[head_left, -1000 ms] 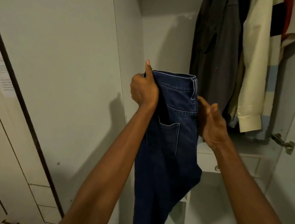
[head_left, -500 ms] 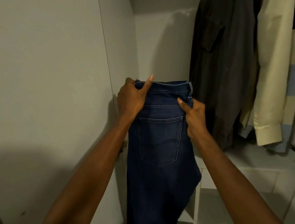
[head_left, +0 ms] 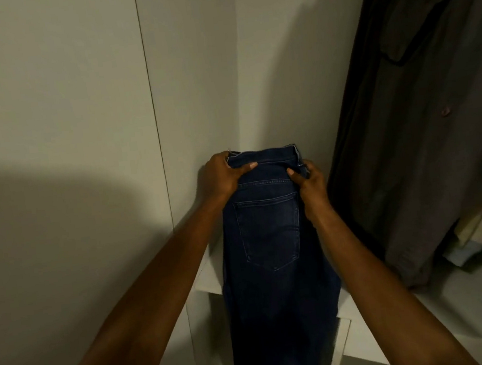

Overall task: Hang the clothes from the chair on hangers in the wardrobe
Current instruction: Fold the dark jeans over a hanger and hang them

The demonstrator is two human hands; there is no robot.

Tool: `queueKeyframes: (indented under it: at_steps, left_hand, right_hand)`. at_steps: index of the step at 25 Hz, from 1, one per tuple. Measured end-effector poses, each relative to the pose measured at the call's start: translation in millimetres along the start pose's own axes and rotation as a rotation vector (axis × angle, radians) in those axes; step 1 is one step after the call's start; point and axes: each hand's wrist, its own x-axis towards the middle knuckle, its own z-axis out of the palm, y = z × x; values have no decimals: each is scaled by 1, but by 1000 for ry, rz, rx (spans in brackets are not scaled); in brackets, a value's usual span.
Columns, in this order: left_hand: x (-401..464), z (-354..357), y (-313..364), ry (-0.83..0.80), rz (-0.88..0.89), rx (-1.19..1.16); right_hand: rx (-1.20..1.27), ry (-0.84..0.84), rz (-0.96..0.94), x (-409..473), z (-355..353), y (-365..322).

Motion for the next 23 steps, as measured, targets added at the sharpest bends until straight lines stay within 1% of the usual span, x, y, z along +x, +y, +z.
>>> queueKeyframes:
  at_steps: [4,5,7,8,9,10,11,12,14,16,19,21,23]
  left_hand:
    - [23,34,-38,87,-43,125]
    - [28,38,-45,107,-56,156]
    - [36,46,-56,119,-57,224]
    - [40,51,-61,112,-50,254]
    - [43,55,-66,101,-45,278]
    - [45,60,-72,85,-43,293]
    - [47,65,-78,63,-48,300]
    - [49,69,-82,40,-59,307]
    - [52,75,-88,11,-72,330]
    - [52,79,-99,-24,-98,336]
    - [52,90,-131,-118,-214,340]
    - [49,99,-154,-227,-293,383]
    - [34,107,-164,-341,-417,482]
  right_hand:
    - [-5,-3,98,23,-5,29]
    - [-82,11,114,21,-6,32]
    - [-427,99,69,1,-12,44]
    - [-602,138,12,-21,-15,54]
    - [-748,156,-63,-49,-17,65]
    - [-856,140,-138,-80,-18,76]
    - [-936,94,-184,-109,-17,85]
    - [-996,25,-186,-132,-16,92]
    - [-1095,-135,-30,-157,-15,102]
    - [-1174,-255,117,-167,-21,114]
    - [-1366,-401,115,-182,-26,135]
    - [-1427,-434,143,-184,-25,141]
    - [-1439,-421,179,-180,-23,141]
